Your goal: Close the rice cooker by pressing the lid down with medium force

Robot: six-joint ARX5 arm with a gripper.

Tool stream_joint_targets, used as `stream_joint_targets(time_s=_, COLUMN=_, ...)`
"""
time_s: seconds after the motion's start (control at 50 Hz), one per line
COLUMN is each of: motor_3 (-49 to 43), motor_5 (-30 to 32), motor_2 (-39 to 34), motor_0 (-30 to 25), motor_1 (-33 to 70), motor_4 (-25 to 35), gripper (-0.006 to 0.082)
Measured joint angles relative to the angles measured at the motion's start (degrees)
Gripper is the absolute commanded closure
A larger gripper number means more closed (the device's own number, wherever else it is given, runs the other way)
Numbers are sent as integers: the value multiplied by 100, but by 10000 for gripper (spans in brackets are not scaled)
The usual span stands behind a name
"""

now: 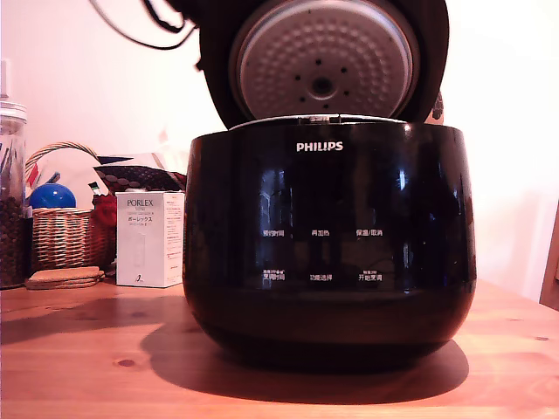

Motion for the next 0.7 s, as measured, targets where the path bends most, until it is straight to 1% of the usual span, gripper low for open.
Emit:
stream_joint_targets(time_s=0.1, motor_3=264, motor_5=-35, motor_2=-448, motor_0=-46, motor_1=-417, motor_4=-114, gripper=791)
stream_joint_targets(time_s=0.28, motor_3=903, motor_5=-131, motor_2=-1283, motor_0=-240, motor_1=-1071, motor_4=-129, gripper=791)
stream_joint_targets(time_s=0.44, motor_3=1462, motor_5=-219, motor_2=-1910, motor_0=-358, motor_1=-1185, motor_4=-249, gripper=791)
stream_joint_targets(time_s=0.46, motor_3=1515, motor_5=-319, motor_2=-1974, motor_0=-372, motor_1=-1185, motor_4=-262, gripper=791)
stream_joint_targets(time_s=0.62, motor_3=1884, motor_5=-450, motor_2=-2520, motor_0=-498, motor_1=-1274, motor_4=-317, gripper=791)
stream_joint_targets(time_s=0.7, motor_3=2297, motor_5=-522, motor_2=-2922, motor_0=-592, motor_1=-1434, motor_4=-525, gripper=791)
